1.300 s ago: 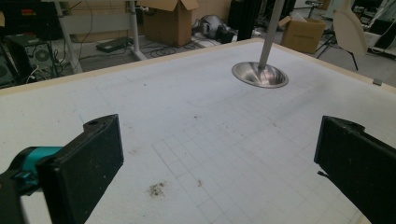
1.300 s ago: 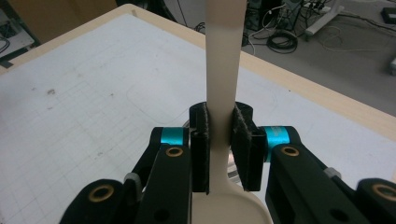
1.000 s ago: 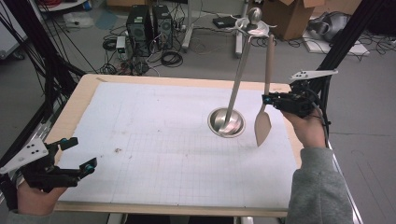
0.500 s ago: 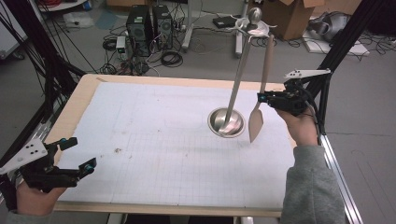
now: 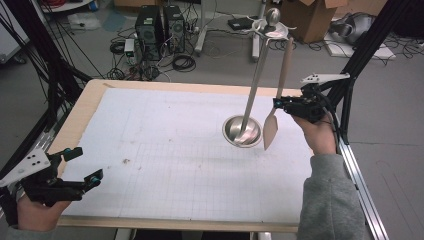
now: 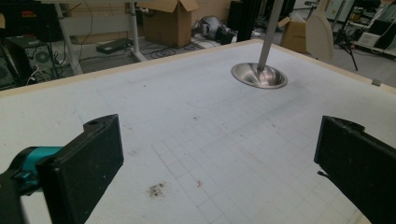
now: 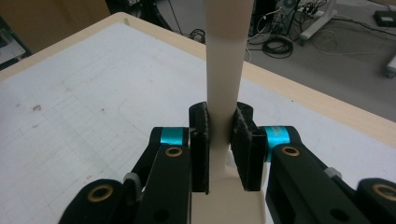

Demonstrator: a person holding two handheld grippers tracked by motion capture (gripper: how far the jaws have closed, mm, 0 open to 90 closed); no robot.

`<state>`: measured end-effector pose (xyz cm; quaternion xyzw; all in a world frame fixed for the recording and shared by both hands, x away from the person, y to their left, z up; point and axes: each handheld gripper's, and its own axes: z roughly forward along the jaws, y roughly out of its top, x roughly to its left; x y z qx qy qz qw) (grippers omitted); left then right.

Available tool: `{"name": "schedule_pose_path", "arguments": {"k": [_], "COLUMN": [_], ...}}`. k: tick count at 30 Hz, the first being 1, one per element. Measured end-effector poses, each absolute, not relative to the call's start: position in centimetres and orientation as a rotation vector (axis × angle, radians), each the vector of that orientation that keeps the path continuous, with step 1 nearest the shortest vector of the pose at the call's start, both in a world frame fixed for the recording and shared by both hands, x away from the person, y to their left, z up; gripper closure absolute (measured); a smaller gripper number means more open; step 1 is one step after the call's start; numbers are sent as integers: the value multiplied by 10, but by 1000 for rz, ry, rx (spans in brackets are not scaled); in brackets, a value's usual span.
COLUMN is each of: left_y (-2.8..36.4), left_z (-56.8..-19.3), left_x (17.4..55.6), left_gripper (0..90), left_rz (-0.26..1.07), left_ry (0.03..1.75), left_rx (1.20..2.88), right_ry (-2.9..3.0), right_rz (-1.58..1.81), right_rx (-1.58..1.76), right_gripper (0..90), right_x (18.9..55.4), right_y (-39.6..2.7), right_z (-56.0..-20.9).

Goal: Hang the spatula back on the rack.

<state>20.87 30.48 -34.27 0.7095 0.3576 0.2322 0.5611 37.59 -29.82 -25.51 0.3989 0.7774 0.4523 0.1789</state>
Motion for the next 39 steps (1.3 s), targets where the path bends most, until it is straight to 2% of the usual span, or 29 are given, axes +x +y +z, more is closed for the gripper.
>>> {"name": "schedule_pose_path", "arguments": {"k": [16,23,33,39], "left_y": [304,304,303,301], "left_z": [-343,-342,-343,-344], "left_x": [208,208,208,210], "left_gripper": [17,17,17,17], "left_rz": [545,544,544,538], "left_ry": [844,842,841,838], "left_rx": [1673,1666,1673,1677], "right_ry": [2198,2161,2118,2108], "right_rz": [1326,1349,1362,1407], "right_rx": [1129,1128,1032,983], "right_gripper": [758,585,231,146], "right_x": [377,372,356,345], "right_y": [-298,-301,-294,-292], "right_z": [-258,-255,-250,-256]}}
